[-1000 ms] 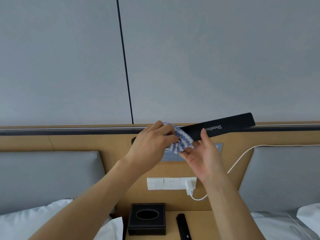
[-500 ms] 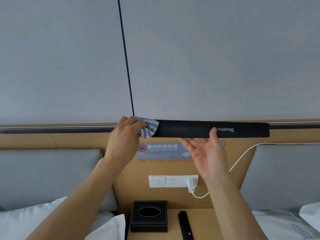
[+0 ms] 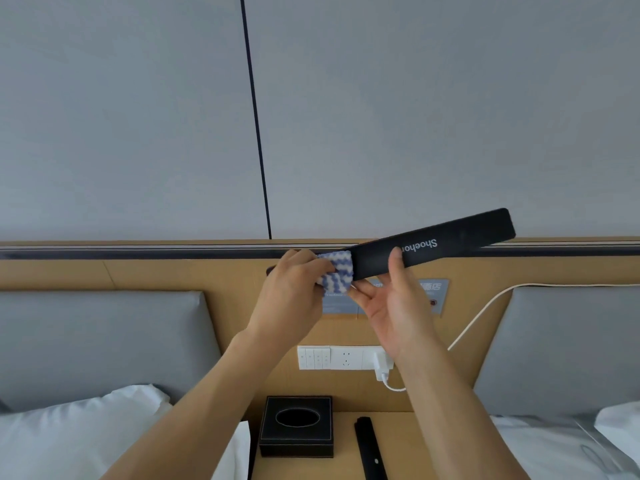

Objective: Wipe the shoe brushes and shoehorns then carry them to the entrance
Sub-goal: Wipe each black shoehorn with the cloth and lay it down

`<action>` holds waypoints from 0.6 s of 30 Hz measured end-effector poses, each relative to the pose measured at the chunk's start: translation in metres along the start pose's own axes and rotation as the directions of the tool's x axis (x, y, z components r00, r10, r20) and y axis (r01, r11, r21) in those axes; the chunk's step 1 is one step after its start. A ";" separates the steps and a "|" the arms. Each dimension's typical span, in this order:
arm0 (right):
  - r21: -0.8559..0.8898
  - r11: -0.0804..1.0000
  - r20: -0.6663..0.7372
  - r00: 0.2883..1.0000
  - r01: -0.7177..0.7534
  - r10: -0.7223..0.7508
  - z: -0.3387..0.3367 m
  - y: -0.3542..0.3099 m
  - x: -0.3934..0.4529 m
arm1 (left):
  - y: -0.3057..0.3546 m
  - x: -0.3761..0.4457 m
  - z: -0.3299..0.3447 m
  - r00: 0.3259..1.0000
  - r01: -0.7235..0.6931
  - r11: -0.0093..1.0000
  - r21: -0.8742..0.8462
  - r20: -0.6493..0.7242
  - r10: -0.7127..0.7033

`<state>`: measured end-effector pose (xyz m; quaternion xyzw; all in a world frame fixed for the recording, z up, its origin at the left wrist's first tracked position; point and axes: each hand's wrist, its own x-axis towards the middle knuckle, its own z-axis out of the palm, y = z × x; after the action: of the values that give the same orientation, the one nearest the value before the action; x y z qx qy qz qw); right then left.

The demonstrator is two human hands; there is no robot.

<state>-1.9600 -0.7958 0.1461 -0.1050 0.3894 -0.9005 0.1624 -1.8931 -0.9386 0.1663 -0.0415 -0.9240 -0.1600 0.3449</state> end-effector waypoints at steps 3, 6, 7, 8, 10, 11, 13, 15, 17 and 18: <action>-0.076 0.997 0.044 0.999 -0.016 0.019 0.001 0.005 -0.003 | 0.010 0.002 -0.002 1.000 0.019 0.993 -0.115 -0.004 -0.019; -0.234 0.971 0.190 0.982 0.053 -0.008 -0.006 0.003 -0.007 | 0.011 0.002 -0.005 0.991 0.134 0.959 -0.250 0.041 -0.128; -0.300 0.949 0.265 0.964 0.095 -0.013 -0.010 0.000 -0.009 | 0.010 0.002 -0.006 0.984 0.178 0.937 -0.301 0.069 -0.165; -0.362 0.922 0.328 0.945 0.136 -0.010 -0.014 -0.004 -0.009 | 0.007 0.001 -0.007 0.976 0.216 0.910 -0.352 0.100 -0.193; -0.452 0.868 0.407 0.914 0.204 -0.003 -0.021 -0.011 -0.009 | 0.003 -0.001 -0.009 0.966 0.258 0.861 -0.438 0.146 -0.216; -0.478 0.848 0.426 0.905 0.227 -0.002 -0.023 -0.013 -0.009 | 0.002 -0.002 -0.010 0.964 0.265 0.841 -0.472 0.160 -0.214; -0.521 0.811 0.432 0.902 0.267 -0.019 -0.024 -0.015 -0.008 | 0.001 -0.004 -0.010 0.962 0.269 0.801 -0.535 0.182 -0.201; -0.561 0.774 0.422 0.906 0.294 -0.039 -0.023 -0.018 -0.007 | 0.001 -0.005 -0.010 0.960 0.275 0.766 -0.581 0.204 -0.189; -0.580 0.758 0.413 0.910 0.300 -0.044 -0.020 -0.021 -0.007 | 0.000 -0.005 -0.010 0.958 0.283 0.733 -0.618 0.218 -0.186; -0.593 0.747 0.401 0.915 0.300 -0.050 -0.018 -0.023 -0.007 | -0.001 -0.005 -0.010 0.956 0.289 0.720 -0.630 0.224 -0.188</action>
<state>-1.9642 -0.7663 0.1499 -0.3539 0.6256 -0.6883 0.0982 -1.8829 -0.9428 0.1697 -0.0518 -0.8284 -0.5137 0.2171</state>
